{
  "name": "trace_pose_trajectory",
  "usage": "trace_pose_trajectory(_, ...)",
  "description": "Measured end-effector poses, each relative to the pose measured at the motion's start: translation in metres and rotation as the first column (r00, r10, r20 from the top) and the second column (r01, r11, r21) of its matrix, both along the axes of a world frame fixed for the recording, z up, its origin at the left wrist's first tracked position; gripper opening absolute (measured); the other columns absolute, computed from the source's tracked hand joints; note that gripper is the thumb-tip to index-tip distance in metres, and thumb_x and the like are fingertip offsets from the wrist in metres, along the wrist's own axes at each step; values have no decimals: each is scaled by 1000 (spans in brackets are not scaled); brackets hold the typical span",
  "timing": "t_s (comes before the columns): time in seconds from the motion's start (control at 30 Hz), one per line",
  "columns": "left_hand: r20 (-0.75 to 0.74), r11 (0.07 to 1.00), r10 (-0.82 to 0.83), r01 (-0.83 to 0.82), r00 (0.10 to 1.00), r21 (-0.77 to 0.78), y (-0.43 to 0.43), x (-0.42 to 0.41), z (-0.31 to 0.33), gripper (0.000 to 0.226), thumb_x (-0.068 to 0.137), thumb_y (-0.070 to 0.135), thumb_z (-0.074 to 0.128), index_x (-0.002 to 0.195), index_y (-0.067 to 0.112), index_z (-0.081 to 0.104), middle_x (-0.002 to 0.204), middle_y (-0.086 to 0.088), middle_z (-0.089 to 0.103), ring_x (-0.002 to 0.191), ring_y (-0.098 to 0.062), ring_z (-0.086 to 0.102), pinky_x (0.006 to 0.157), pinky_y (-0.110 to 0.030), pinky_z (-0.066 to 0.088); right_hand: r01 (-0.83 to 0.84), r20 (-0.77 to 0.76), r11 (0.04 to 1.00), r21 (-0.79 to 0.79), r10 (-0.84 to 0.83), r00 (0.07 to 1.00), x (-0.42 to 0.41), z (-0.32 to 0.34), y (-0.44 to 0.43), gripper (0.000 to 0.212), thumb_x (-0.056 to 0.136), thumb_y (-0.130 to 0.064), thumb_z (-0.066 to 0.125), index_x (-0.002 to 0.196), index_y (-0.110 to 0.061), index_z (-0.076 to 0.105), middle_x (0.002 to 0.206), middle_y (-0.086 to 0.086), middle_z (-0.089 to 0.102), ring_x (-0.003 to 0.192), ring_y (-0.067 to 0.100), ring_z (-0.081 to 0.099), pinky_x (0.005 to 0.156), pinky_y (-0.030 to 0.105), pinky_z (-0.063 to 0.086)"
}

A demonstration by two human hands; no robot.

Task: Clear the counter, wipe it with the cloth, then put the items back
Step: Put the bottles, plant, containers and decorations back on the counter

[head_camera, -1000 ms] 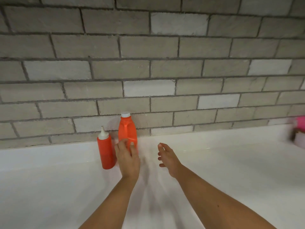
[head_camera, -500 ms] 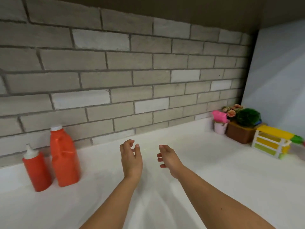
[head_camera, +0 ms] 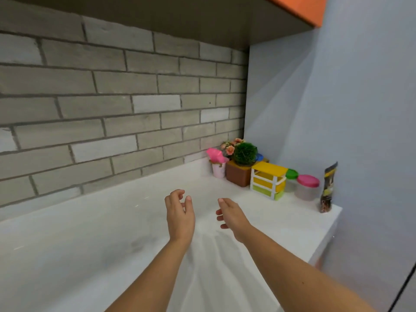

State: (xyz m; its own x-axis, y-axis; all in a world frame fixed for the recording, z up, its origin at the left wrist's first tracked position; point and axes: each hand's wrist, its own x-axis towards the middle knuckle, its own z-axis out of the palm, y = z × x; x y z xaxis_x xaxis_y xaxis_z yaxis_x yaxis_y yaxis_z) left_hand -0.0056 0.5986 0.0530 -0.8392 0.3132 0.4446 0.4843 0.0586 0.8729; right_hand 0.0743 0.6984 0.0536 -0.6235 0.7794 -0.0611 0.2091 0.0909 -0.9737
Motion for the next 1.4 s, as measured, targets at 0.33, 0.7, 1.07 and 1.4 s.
trace_pose_trajectory(0.33, 4, 996, -56, 56, 998, -64, 77, 9, -4, 21, 96, 17, 46, 115, 10, 49, 115, -5, 45, 82, -18, 51, 76, -25, 36, 50, -7, 999, 6, -50, 999, 17, 2, 83, 34, 100, -33, 35, 124, -15, 50, 96, 5, 55, 85, 17, 51, 66, 26, 42)
trace_pose_trajectory(0.7, 85, 977, -169, 178, 982, -117, 169, -23, 0, 23, 96, 18, 46, 117, 9, 50, 115, -8, 46, 86, -18, 49, 79, -24, 35, 141, -82, 981, 135, -130, 988, 3, 19, 173, 25, 97, -26, 46, 114, -13, 59, 96, 3, 56, 93, 19, 51, 80, 31, 41)
trace_pose_trajectory(1.07, 81, 972, -136, 149, 987, -179, 272, -51, 0, 22, 95, 21, 49, 115, 12, 53, 112, -1, 39, 81, -9, 48, 81, -21, 34, 206, -106, 936, 286, -183, 977, -27, 43, 291, 42, 93, -26, 55, 131, -10, 49, 129, 12, 46, 118, 24, 50, 99, 34, 41)
trace_pose_trajectory(1.4, 340, 985, -135, 162, 931, -52, 354, -69, -8, 12, 96, 26, 48, 102, 17, 54, 100, -4, 54, 95, -24, 56, 92, -43, 49, 165, -59, 947, 275, -155, 986, -59, 31, 360, 45, 92, -28, 56, 132, -10, 47, 130, 16, 43, 118, 29, 46, 100, 34, 36)
